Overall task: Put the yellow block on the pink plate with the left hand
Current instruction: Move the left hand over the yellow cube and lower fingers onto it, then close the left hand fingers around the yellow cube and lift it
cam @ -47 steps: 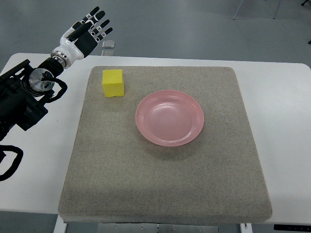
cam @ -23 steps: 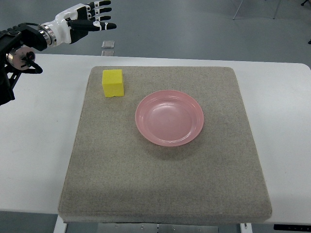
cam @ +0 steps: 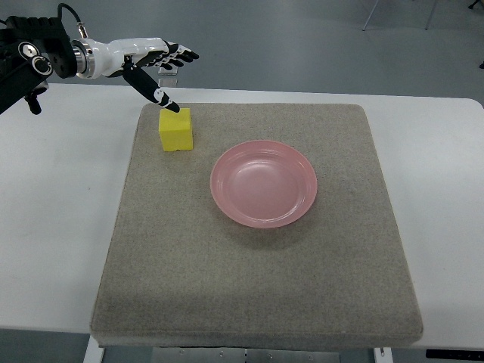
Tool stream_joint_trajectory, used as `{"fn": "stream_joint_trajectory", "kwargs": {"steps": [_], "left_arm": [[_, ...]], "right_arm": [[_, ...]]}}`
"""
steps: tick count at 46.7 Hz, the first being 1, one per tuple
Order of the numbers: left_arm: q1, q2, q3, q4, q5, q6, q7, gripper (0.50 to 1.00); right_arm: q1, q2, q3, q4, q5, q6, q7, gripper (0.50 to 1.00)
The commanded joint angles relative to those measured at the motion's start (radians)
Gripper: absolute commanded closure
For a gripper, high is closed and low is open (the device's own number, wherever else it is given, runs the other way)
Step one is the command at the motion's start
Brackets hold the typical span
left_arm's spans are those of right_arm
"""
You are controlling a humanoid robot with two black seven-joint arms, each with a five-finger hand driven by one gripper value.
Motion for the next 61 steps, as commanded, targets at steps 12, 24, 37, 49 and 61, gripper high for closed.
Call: {"fn": "stream_joint_trajectory", "kwargs": {"steps": [12, 24, 37, 49, 61], "left_arm": [[0.018, -0.013, 0.009, -0.030, 0.219, 0.038, 0.000, 0.506], [0.039, -0.063, 0.127, -0.019, 0.262, 0.183, 0.000, 0.508], [0.067, -0.102, 0.133, -0.013, 0.389, 0.219, 0.002, 0.519], [0.067, -0.103, 0.133, 0.001, 0.424, 0.221, 0.003, 0.656], [0.065, -0.102, 0.133, 0.003, 0.434, 0.221, 0.013, 0.763]], "right_arm": [[0.000, 0.000, 0.000, 0.000, 0.000, 0.000, 0.000, 0.576], [0.000, 0.000, 0.000, -0.001, 0.000, 0.000, 0.000, 0.576], [0.000, 0.000, 0.000, -0.001, 0.000, 0.000, 0.000, 0.576], [0.000, 0.000, 0.000, -0.001, 0.000, 0.000, 0.000, 0.576], [0.000, 0.000, 0.000, 0.000, 0.000, 0.000, 0.000, 0.576]]}}
